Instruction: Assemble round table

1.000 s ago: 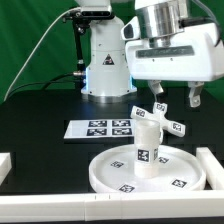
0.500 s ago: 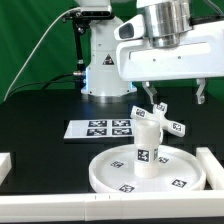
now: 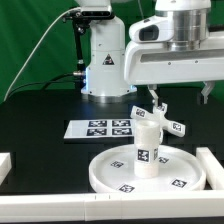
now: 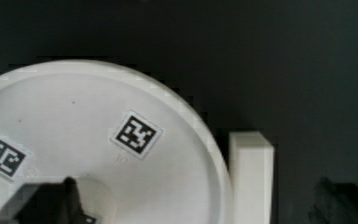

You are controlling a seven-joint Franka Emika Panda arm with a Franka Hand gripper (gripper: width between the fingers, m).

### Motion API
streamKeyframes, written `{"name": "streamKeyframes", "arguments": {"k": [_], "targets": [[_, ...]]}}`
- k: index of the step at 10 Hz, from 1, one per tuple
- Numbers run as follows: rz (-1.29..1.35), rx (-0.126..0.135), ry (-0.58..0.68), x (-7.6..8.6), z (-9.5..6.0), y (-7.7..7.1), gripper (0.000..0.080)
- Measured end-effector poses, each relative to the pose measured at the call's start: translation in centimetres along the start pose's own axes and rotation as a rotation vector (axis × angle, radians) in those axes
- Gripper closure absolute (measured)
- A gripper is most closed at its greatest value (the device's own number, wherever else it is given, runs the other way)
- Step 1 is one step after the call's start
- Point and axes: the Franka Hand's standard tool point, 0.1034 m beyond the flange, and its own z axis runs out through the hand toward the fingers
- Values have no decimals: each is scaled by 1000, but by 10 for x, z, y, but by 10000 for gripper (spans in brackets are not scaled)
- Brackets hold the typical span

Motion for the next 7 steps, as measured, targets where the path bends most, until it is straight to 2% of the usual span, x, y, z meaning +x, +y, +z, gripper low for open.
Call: {"name": "streamKeyframes", "arguments": {"k": [3, 4, 6, 7], "targets": [[-184, -5, -3, -1, 1, 3, 151], [-133, -18, -35, -11, 7, 1, 151], [-90, -94, -125, -30, 21, 0, 151], [-94, -101, -126, -33, 24, 1, 151]]}}
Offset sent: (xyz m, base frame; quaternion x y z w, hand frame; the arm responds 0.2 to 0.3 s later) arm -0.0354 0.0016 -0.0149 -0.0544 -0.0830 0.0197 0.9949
